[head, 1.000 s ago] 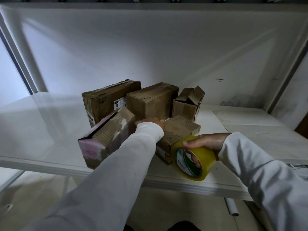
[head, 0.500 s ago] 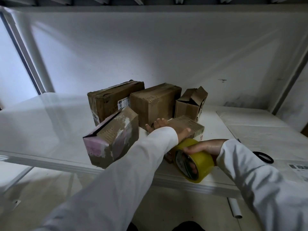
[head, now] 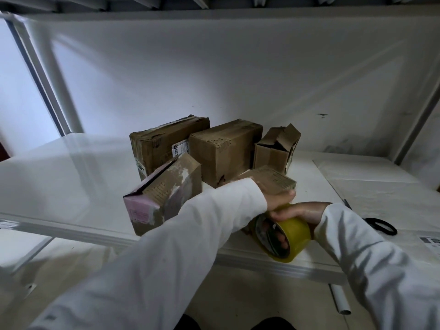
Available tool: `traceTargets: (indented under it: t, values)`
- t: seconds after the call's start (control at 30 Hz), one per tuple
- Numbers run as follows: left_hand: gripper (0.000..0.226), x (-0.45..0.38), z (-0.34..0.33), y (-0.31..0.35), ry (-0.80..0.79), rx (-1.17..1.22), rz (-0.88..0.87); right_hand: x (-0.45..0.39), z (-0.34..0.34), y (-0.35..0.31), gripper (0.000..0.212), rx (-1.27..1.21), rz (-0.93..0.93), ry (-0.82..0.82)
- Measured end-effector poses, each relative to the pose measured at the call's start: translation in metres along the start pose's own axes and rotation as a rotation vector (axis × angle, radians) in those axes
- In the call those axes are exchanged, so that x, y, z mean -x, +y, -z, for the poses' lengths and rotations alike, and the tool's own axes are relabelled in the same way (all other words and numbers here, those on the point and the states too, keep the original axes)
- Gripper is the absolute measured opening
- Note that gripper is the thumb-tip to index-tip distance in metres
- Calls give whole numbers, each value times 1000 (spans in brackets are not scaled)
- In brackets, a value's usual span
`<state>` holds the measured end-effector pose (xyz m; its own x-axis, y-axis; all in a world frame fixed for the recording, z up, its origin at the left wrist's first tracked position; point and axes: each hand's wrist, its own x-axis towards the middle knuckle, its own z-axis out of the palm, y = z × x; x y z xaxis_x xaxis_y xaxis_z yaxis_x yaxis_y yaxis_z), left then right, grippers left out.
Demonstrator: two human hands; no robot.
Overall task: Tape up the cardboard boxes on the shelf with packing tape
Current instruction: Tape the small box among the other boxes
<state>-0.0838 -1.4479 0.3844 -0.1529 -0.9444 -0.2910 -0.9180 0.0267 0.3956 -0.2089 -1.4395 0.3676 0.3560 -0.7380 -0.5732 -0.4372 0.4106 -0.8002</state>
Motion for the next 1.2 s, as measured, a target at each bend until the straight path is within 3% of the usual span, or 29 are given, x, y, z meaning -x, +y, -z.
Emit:
traceTargets:
  t: [0.1, 0.23, 0.37, 0.47, 0.5, 0.63, 0.73, 0.83, 0.9, 0.97, 1.07, 1.2]
  values:
    - [81, -2, 9, -4, -64, 32, -21, -1, 0, 1, 63, -8, 12, 5]
    - [125, -23, 16, -27, -40, -137, 151, -3, 0, 5, 96, -66, 17, -62]
    - [106, -21, 14, -33, -47, -72, 99, -4, -1, 9, 93, -76, 86, -84]
    - [99, -23, 17, -45, -42, -35, 59, 3, 4, -5, 42, 26, 146, -155]
    - [96, -28, 17, -50, -49, -9, 55, 6, 8, -14, 36, 65, 188, -191]
    - [74, -39, 20, -64, 62, 399, 61, 18, 22, -50, 76, -47, 405, -218]
    - [75, -34, 13, -84, 207, 690, 85, 12, 17, -71, 49, -189, 531, -170]
    - [81, -30, -5, -94, 428, 398, -185, -7, 5, -85, 26, -257, 566, -12]
    - [92, -28, -16, -102, 423, 4, -402, -17, -2, -89, 26, -231, 535, 80]
    - [104, -31, -25, -104, 454, -281, -443, -21, -3, -89, 27, -191, 495, 146]
    - [109, -41, -32, -103, 567, -277, -395, -20, 1, -87, 24, -269, 512, 183]
    - [96, -53, -41, -108, 719, -140, -374, -19, 0, -89, 22, -348, 566, 185]
